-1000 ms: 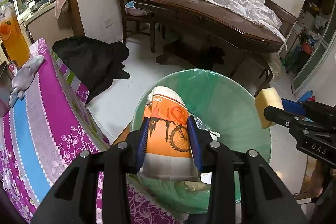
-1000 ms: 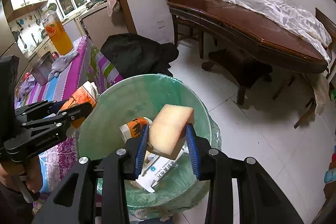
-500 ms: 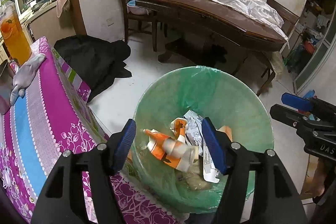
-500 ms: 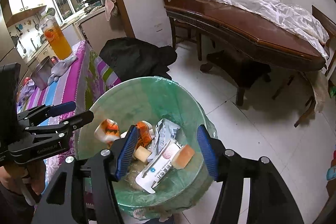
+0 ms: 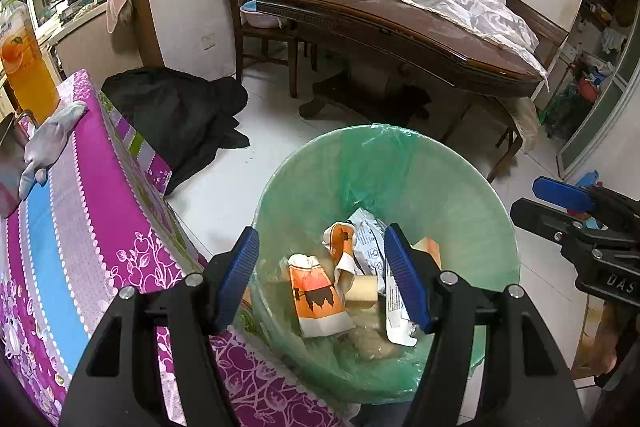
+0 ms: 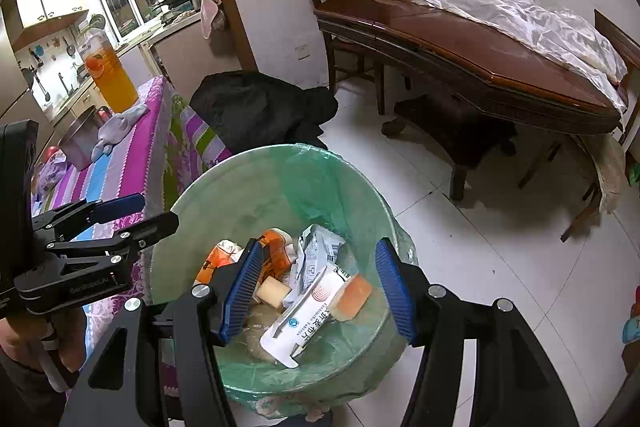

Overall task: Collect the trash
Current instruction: 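Move both tools back over the table toward the remaining trash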

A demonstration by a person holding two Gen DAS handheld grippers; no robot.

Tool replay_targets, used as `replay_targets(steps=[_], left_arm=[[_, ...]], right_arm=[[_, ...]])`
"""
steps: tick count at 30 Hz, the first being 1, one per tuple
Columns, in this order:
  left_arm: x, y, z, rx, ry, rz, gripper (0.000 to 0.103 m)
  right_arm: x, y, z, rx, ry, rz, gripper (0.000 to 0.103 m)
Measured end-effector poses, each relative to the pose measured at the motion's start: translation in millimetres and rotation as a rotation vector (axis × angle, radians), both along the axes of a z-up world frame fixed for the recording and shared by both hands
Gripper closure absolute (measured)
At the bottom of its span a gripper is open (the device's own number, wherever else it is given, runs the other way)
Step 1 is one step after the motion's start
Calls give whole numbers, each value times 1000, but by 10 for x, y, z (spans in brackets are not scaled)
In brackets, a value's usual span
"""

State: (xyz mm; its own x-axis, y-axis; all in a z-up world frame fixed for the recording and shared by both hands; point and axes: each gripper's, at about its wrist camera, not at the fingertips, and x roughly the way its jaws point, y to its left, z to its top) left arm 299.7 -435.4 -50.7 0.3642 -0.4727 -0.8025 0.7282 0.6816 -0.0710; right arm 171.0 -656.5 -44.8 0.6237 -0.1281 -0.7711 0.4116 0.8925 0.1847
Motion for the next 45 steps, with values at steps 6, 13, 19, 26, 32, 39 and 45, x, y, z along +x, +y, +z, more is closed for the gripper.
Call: replay_targets(steps=[6, 13, 19, 26, 32, 39, 45], left_arm=[[-31, 69, 13, -7, -1, 6, 41], [-67, 273, 78, -21, -33, 14, 41], [-172, 822, 247, -44, -181, 69, 30], [49, 1881, 280, -7, -224, 252, 30], [330, 3078, 281, 51, -234, 431, 30], [651, 4608, 454, 173, -340, 641, 30], [528, 5256, 441, 137, -347, 650, 35]], right_arm=[[16, 81, -1, -3, 1, 5, 43], [-109, 294, 199, -79, -85, -18, 36], [-420, 1016, 538, -260, -328, -5, 11], [-265, 1771, 500, -244, -393, 139, 11], [13, 2327, 404, -193, -379, 271, 11], [253, 2865, 321, -163, -359, 386, 11], [488, 3199, 208, -128, -330, 454, 11]])
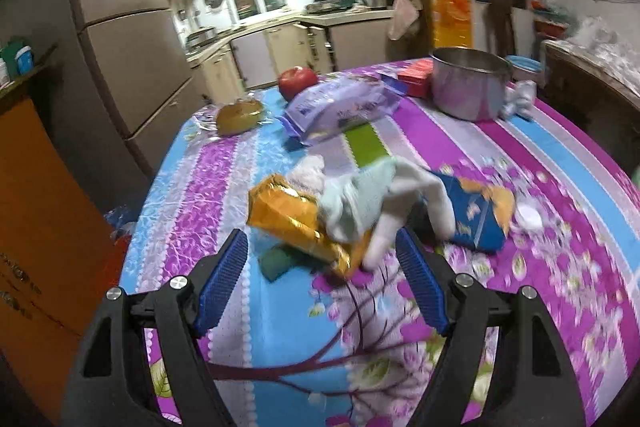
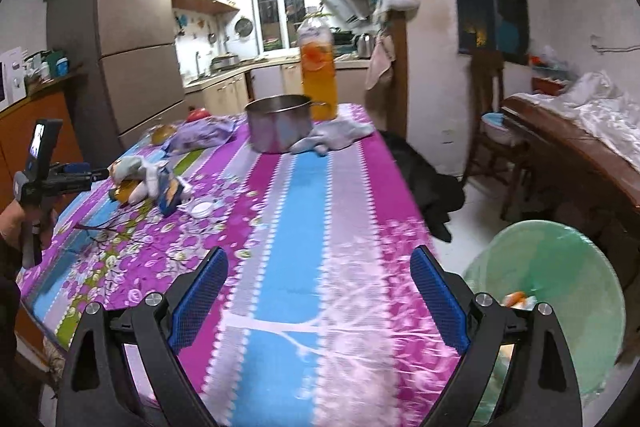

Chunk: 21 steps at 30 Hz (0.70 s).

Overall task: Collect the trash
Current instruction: 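Move both tools back over the table toward the remaining trash, then grasp the white glove with the left tool while the right tool grasps the blue medicine box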

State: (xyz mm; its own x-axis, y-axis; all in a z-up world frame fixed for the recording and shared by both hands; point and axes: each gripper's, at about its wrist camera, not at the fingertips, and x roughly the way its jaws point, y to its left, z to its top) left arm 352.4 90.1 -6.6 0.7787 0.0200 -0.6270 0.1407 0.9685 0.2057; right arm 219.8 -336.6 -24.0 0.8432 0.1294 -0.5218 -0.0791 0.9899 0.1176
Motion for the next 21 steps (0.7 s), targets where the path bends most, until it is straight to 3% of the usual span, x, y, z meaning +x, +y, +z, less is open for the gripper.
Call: replay_targets(steps=[3, 6, 12, 14, 19, 21], left_arm=[[-79, -255, -110, -66, 41, -74, 49], [68, -455, -322, -161, 116, -66, 57], [408, -517, -491, -307, 169, -10, 57], [439, -537, -516, -312, 179, -13, 57], [525, -507, -571, -357, 197, 4, 90], [533, -507, -584, -362, 198, 1, 94]], right_arm=[[118, 150, -64, 5, 14, 30, 11], [257, 368, -118, 11, 23, 70, 11], [382, 447, -172, 2, 37, 95, 11], [432, 458, -194, 9, 42, 97, 11], [525, 565, -222, 6, 47, 135, 11], [572, 630, -228, -1, 51, 155, 12]])
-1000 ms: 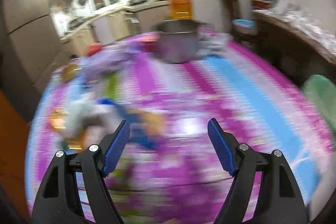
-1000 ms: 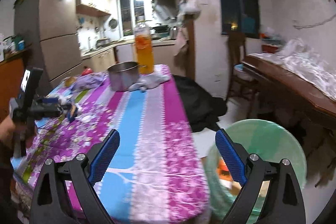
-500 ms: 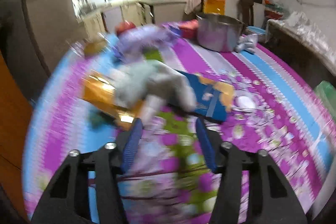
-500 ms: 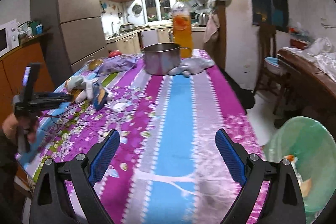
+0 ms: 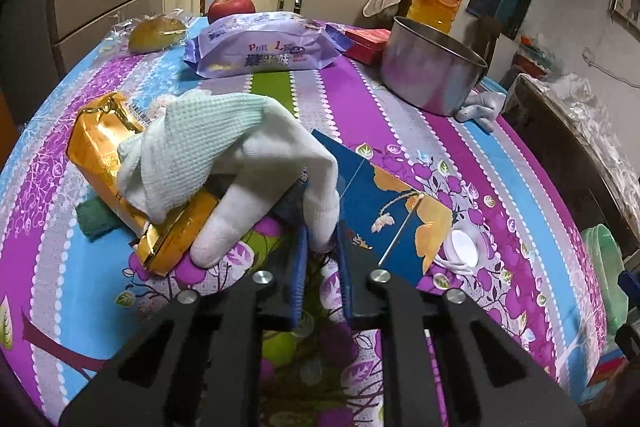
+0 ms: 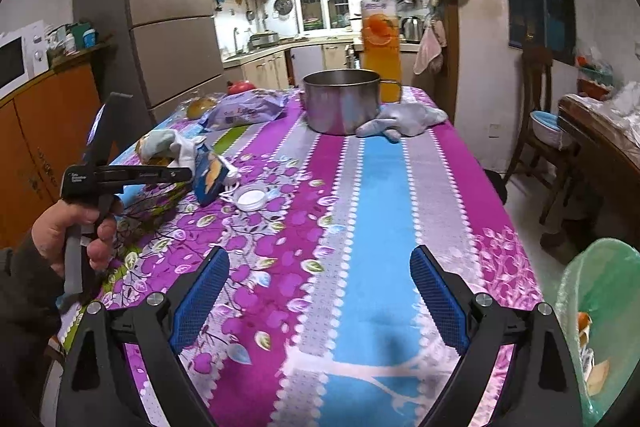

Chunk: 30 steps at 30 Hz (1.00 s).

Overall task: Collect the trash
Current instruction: 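Grasp the white glove with the left tool while the right tool grasps the blue medicine box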

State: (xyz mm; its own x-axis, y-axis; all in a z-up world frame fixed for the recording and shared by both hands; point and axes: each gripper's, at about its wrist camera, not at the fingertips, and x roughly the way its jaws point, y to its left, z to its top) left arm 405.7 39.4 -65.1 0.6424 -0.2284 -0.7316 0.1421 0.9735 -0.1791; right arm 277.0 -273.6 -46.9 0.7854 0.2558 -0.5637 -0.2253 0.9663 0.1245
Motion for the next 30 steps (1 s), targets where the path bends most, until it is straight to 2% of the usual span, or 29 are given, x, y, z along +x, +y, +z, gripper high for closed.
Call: replay_targets(steps=[3, 5, 6, 7, 10, 14, 17, 20, 24, 25, 26, 30], left_arm=[[-52, 17, 14, -13, -13, -4, 100], [-157, 67, 87, -35, -37, 2, 101], [-209, 87, 124, -45, -49, 1, 101], [-288, 112, 175, -53, -66, 1, 101], [-539, 204, 302, -66, -112, 8, 101], [-748, 364, 314, -92, -114, 25, 101], [-774, 449, 240, -101, -92, 36, 101], [-762, 491, 175, -115, -71, 36, 101], [-754, 440, 135, -109, -63, 10, 101], [-755, 428, 121, -108, -62, 8, 101], [-748, 420, 109, -110, -59, 6, 101], [-734, 452, 61, -124, -50, 11, 101]], right_arm=[[75, 87, 5, -5, 4, 35, 18], [184, 152, 10, 13, 19, 84, 31], [263, 174, 17, 37, 35, 117, 43], [403, 203, 12, 85, 65, 167, 49], [778, 356, -25, 160, 126, 292, 49], [1291, 731, -152, 177, 214, 407, 49], [1616, 1008, -245, 135, 245, 435, 49], [1841, 1176, -284, 135, 276, 447, 42], [1966, 1387, -349, 82, 310, 460, 42], [1958, 1417, -366, 70, 309, 454, 48], [1951, 1449, -377, 56, 304, 446, 62], [1796, 1473, -312, 44, 242, 418, 75]])
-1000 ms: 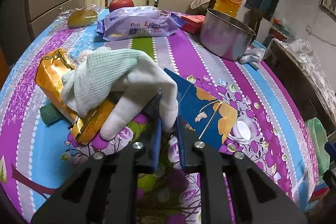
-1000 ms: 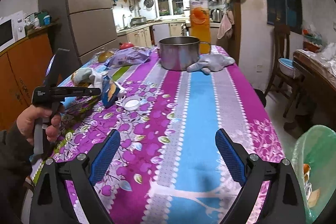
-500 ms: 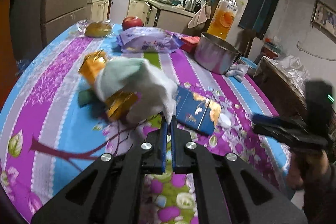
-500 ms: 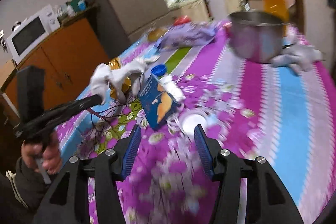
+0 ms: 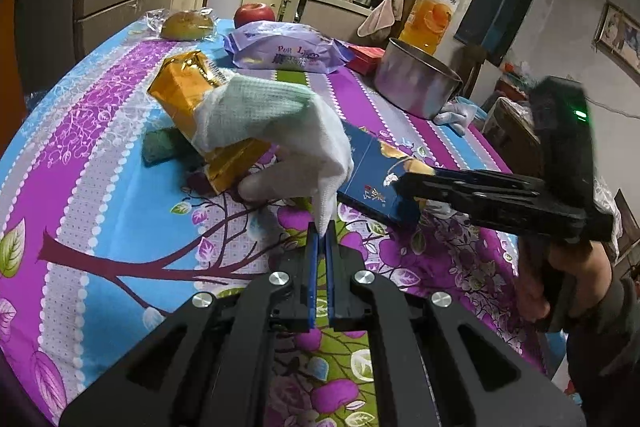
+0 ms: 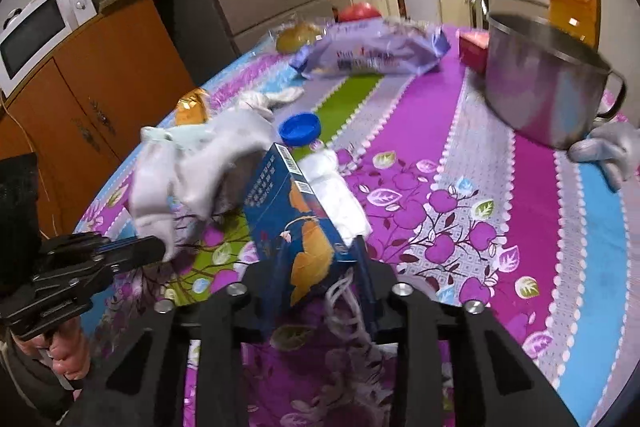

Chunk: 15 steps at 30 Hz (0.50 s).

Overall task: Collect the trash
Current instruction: 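Grasp the white glove with the left tool while the right tool grasps the blue medicine box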

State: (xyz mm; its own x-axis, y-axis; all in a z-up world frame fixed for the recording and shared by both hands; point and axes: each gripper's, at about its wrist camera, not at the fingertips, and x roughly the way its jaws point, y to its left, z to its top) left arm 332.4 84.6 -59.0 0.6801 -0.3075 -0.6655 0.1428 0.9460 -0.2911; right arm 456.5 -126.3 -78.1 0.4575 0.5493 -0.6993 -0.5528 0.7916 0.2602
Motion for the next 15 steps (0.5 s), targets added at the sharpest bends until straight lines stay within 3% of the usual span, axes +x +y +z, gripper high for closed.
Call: replay_targets(steps=[4, 8, 15], left_arm=[[14, 55, -38, -7, 8, 15, 101], [34, 37, -105, -4, 25, 12, 101], [103, 17, -99, -3, 31, 13, 101]], right_arm=[[-387, 80, 153, -6, -100, 15, 87], [-543, 240, 105, -44, -116, 55, 84], [-435, 336, -8, -103, -144, 15, 83]])
